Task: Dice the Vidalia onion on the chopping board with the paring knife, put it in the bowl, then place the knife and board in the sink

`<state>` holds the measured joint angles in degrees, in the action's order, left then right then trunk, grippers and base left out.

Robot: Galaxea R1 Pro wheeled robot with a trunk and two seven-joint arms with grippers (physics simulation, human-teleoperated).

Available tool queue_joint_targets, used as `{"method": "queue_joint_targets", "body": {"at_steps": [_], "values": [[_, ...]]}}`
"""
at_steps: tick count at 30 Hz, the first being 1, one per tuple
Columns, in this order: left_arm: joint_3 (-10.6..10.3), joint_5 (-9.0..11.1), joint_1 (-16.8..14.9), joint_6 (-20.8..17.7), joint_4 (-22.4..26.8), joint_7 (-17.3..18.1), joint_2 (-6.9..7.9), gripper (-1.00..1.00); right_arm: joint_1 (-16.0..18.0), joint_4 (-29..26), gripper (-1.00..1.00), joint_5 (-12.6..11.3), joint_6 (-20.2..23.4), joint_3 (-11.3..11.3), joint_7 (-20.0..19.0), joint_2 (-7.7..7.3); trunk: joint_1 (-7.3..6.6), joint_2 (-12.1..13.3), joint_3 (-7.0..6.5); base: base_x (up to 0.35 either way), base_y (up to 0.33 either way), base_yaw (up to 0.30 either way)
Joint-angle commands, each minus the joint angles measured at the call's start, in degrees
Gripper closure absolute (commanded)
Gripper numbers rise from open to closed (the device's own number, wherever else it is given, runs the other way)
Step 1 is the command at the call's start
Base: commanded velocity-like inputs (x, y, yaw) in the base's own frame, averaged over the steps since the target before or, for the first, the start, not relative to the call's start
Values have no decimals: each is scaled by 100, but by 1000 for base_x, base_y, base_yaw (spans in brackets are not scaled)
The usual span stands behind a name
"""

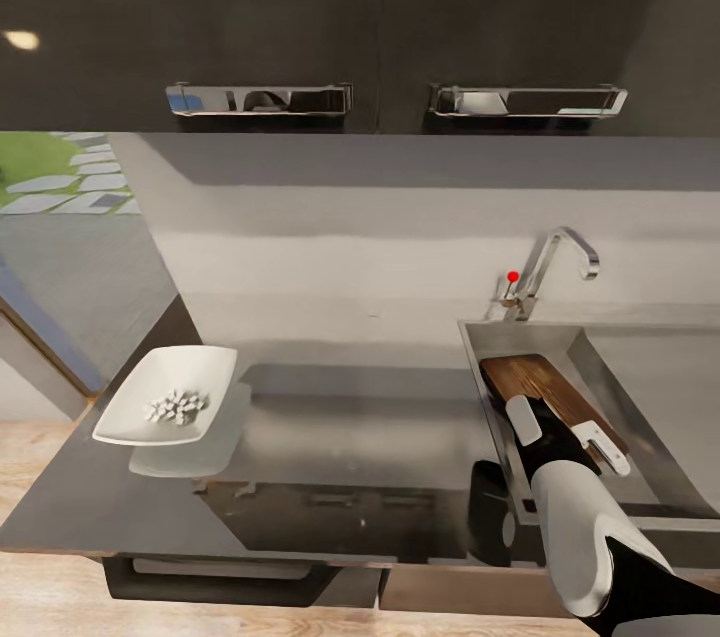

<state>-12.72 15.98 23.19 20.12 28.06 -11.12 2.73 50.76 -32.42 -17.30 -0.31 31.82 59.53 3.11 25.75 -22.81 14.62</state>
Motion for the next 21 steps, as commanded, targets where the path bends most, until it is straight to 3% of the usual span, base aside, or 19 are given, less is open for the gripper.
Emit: {"method": "queue_joint_targets", "body": {"at_steps": [1,12,16,19,21], "values": [[-48,36,1,10,9,-43,8,-100,4,-11,-100,-10,-4,18,6,5,4,-11,10,0,0,0],[-49,36,1,10,7,-47,8,-100,6,-77,-100,-12,-4,5,6,12,4,-11,10,0,0,0],[-47,36,1,10,7,-47,8,-100,5,-565,-100,-4,80,-82,30,58,4,-11,10,0,0,0],[-50,36,1,10,7,-48,8,-100,4,-1401,-100,-2,685,-326,37,156,4,-11,10,0,0,0],[-49,36,1,10,7,-48,8,-100,6,-2049,-100,-1,1391,-436,34,286,4,-11,10,0,0,0]]}}
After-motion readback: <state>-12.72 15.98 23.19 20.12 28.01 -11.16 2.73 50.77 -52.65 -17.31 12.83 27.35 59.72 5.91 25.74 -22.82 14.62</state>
